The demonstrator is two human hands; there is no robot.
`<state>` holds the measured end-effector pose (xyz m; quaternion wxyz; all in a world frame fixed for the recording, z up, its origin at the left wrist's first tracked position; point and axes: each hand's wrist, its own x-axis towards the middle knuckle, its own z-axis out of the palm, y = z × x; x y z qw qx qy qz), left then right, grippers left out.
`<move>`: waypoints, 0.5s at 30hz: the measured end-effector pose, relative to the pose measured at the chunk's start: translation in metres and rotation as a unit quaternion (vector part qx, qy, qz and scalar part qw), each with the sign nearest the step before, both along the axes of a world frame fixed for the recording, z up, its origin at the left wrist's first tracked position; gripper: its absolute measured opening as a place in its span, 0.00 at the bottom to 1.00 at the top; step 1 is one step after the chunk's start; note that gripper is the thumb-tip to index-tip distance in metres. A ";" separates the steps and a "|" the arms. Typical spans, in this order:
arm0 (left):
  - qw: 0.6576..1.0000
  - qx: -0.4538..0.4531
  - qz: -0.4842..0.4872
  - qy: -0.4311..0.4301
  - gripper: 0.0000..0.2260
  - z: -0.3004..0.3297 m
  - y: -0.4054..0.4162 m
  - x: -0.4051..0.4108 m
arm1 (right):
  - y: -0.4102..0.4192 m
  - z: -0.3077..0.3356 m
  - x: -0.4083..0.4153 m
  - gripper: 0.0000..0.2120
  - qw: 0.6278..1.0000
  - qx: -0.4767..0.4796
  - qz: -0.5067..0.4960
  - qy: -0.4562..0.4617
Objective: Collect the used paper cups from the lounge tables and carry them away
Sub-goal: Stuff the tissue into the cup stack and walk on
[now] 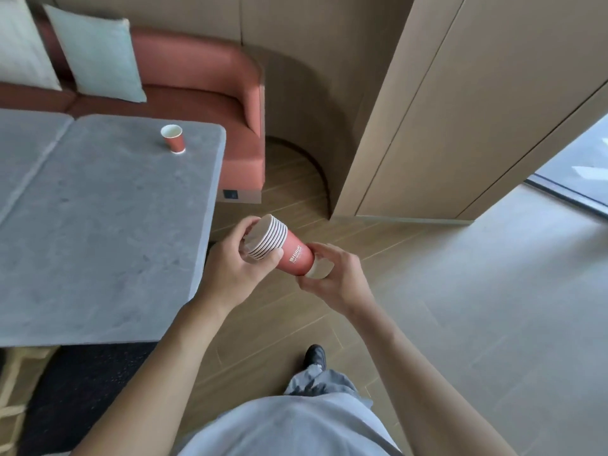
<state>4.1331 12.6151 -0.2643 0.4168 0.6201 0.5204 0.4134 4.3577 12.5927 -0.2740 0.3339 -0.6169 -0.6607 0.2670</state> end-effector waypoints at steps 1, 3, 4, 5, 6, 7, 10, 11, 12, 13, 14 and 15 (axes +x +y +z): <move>1.000 -0.002 0.005 0.002 0.28 0.000 0.010 0.011 | 0.011 0.001 0.011 0.26 1.000 0.001 0.004 -0.001; 1.000 -0.008 0.010 0.008 0.31 0.000 0.031 0.036 | 0.030 0.002 0.037 0.27 1.000 0.000 0.006 -0.001; 1.000 -0.009 0.008 0.008 0.31 -0.001 0.040 0.049 | 0.038 0.001 0.050 0.27 1.000 -0.001 0.003 0.003; 1.000 -0.009 0.004 0.009 0.31 -0.001 0.050 0.062 | 0.045 0.002 0.063 0.27 1.000 -0.001 -0.001 0.007; 1.000 -0.009 -0.001 0.011 0.31 0.000 0.058 0.075 | 0.051 0.002 0.076 0.28 1.000 -0.003 -0.005 0.012; 1.000 -0.009 -0.007 0.017 0.32 0.000 0.065 0.087 | 0.057 0.001 0.087 0.28 1.000 -0.006 -0.008 0.017; 0.999 0.003 -0.021 0.047 0.33 0.006 0.085 0.113 | 0.074 -0.002 0.114 0.28 0.999 -0.018 -0.013 0.036; 0.998 0.003 -0.023 0.054 0.32 0.009 0.090 0.120 | 0.079 -0.003 0.120 0.28 0.999 -0.021 -0.013 0.042; 0.998 0.004 -0.025 0.057 0.30 0.012 0.096 0.128 | 0.084 -0.005 0.126 0.27 0.998 -0.023 -0.014 0.050; 0.998 0.006 -0.029 0.062 0.29 0.015 0.103 0.136 | 0.089 -0.006 0.132 0.27 0.998 -0.024 -0.017 0.057; 0.997 0.009 -0.032 0.068 0.27 0.016 0.110 0.143 | 0.094 -0.008 0.138 0.27 0.998 -0.025 -0.019 0.061; 0.997 0.009 -0.034 0.073 0.27 0.017 0.116 0.150 | 0.099 -0.010 0.144 0.27 0.997 -0.026 -0.022 0.064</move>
